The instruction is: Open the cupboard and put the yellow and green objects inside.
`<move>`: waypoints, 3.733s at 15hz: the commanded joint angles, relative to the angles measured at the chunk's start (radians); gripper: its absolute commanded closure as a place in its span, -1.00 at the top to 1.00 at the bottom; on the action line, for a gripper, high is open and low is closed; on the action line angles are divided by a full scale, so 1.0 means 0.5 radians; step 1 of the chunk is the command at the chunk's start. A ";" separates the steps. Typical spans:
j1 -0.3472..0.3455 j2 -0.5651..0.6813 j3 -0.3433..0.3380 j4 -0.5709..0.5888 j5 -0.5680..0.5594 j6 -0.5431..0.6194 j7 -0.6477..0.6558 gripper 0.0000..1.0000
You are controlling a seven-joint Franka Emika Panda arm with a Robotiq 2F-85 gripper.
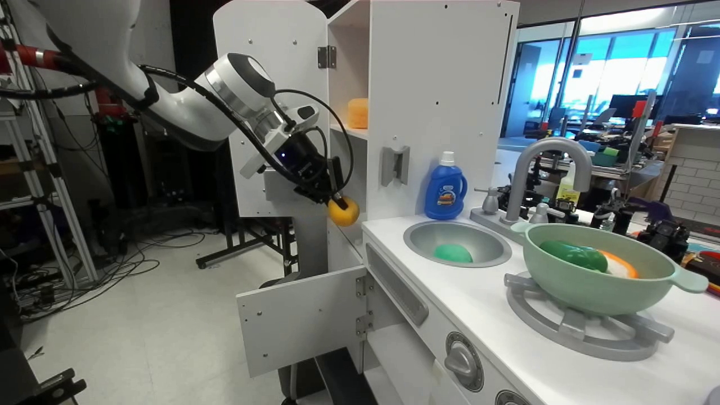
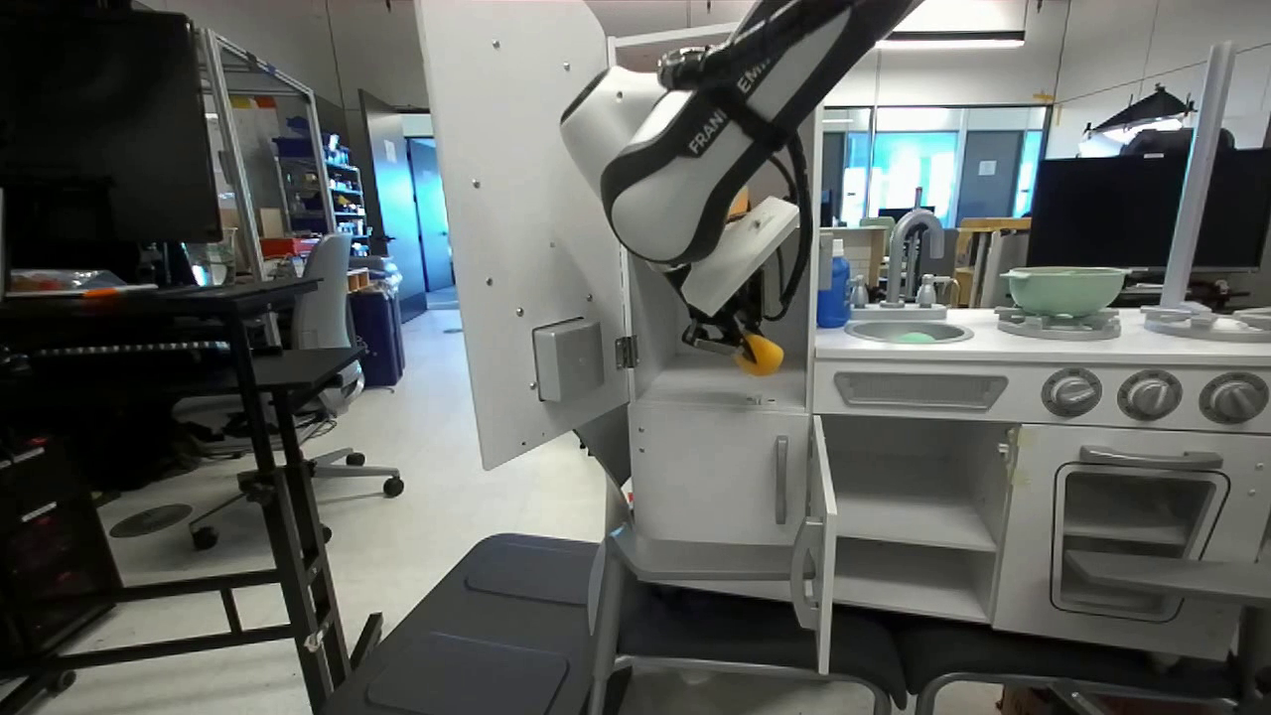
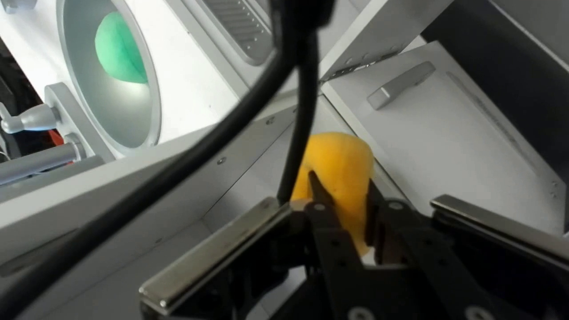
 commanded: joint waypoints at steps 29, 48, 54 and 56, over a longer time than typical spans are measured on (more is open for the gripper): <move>0.005 0.564 -0.150 0.956 0.045 -0.068 -0.032 1.00; -0.233 -0.701 0.261 0.033 0.309 -0.919 -2.022 1.00; -0.312 -1.116 0.240 -0.552 0.280 -0.812 -2.167 1.00; -0.386 -1.252 0.296 -0.733 0.262 -0.777 -2.113 1.00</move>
